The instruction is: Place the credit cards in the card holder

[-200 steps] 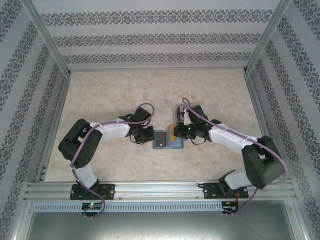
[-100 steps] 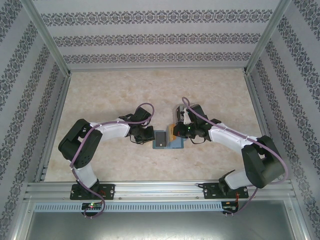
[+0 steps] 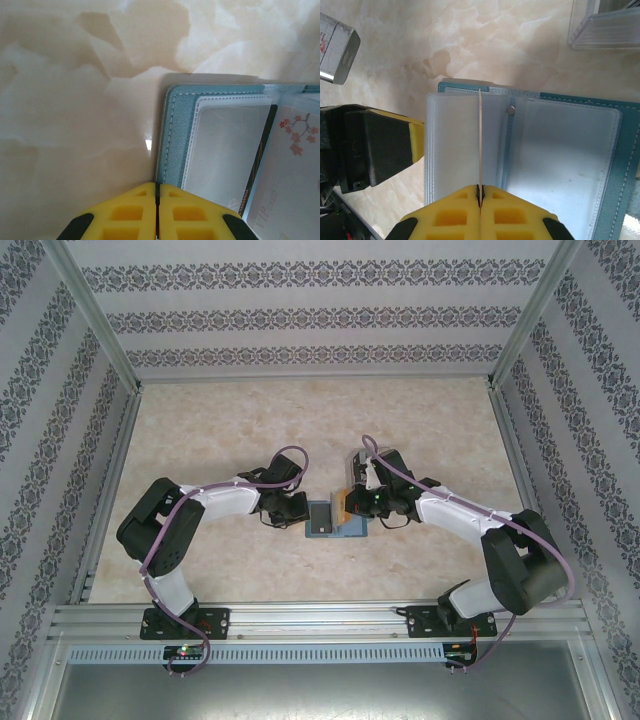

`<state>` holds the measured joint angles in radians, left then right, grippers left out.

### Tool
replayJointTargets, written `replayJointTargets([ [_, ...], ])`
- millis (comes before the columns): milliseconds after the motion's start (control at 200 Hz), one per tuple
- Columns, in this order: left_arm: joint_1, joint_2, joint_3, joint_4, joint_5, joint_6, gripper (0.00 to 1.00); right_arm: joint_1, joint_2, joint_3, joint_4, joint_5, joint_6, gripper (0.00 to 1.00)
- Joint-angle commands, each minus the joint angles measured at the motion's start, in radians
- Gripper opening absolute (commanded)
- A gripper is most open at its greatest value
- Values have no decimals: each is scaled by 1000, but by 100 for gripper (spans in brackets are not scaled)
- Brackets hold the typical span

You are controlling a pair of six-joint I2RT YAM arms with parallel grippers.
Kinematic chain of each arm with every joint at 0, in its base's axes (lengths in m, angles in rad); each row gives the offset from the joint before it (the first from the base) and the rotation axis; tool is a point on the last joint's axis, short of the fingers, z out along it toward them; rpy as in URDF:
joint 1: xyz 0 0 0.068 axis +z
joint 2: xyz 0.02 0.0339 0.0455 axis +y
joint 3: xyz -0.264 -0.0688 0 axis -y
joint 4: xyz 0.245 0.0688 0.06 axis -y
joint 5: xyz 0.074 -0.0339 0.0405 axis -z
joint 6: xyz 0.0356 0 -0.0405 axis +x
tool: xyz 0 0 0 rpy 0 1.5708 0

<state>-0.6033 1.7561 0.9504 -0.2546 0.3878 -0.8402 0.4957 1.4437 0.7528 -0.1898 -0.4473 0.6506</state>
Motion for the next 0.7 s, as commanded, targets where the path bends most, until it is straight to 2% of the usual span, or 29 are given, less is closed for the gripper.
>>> replayJointTargets([
  [0,-18,-14,18,-13,3,17,8,8,12,31,3,-8,-3,5],
  [180,-18,-18,18,-14,0,16,8,6,0,39,-39,42,-14,5],
  [330,-18,-24,14,-18,-12,13,8,-28,-85,23,-136,201,-17,4],
  [395,-17,-27,11,-19,-16,13,8,-60,-154,-5,-138,226,-18,3],
  [545,-17,-20,21,-25,-11,20,8,-106,-262,-43,-94,150,-20,1],
  [699,-18,-12,29,-28,-8,23,8,-45,-150,-47,45,-8,49,0],
])
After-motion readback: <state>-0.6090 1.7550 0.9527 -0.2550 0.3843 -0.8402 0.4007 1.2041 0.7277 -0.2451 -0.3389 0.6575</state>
